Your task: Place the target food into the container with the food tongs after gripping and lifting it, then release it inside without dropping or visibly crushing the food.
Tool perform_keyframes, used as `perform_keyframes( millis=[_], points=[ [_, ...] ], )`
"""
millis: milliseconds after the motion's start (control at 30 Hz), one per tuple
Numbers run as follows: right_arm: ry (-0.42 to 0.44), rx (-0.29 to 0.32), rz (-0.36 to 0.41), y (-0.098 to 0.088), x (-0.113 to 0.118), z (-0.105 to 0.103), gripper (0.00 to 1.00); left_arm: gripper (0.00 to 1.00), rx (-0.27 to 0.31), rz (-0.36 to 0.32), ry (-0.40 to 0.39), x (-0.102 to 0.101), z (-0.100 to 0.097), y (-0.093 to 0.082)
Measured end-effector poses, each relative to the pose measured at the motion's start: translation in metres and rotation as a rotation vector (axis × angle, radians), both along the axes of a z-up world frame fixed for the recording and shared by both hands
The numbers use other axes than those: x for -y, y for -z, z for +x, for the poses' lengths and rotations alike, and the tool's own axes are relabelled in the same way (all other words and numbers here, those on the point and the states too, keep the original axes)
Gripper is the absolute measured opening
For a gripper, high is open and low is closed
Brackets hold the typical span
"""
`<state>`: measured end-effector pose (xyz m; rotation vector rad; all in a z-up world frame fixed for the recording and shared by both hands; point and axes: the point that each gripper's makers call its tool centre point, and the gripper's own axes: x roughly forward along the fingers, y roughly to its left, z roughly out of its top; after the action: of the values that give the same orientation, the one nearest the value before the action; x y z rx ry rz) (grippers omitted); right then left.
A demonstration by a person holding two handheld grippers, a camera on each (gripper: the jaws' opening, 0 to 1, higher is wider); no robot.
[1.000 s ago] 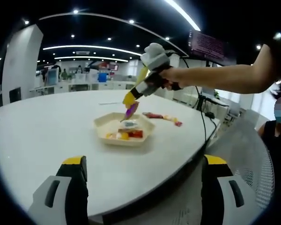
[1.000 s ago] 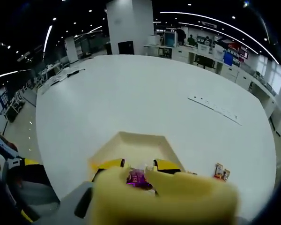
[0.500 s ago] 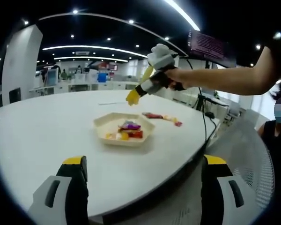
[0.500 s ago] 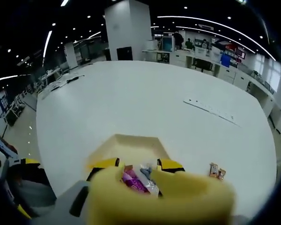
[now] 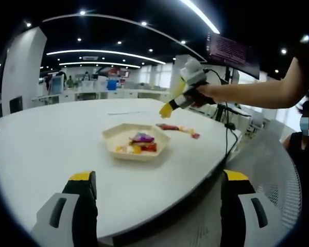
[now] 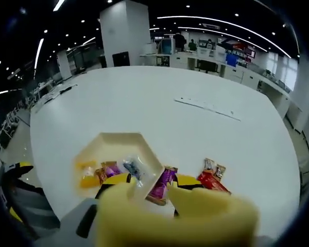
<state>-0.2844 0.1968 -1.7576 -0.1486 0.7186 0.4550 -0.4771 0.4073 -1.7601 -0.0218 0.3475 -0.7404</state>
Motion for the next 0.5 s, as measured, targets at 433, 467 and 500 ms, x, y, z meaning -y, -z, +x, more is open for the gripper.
perform_keyframes(
  millis=[433,467,500],
  points=[
    [0.078,0.018,-0.027,0.018,0.031,-0.001,0.31,0.97,-0.009,0.013,0.002,0.000,-0.001,0.002],
    [0.082,0.027,-0.030,0.017,0.034,0.000,0.31,0.96,-0.011,0.012,0.003,0.000,-0.001,0.002],
    [0.088,0.021,-0.027,0.018,0.038,-0.001,0.31,0.96,-0.012,0.014,0.006,0.000,-0.001,0.003]
  ],
)
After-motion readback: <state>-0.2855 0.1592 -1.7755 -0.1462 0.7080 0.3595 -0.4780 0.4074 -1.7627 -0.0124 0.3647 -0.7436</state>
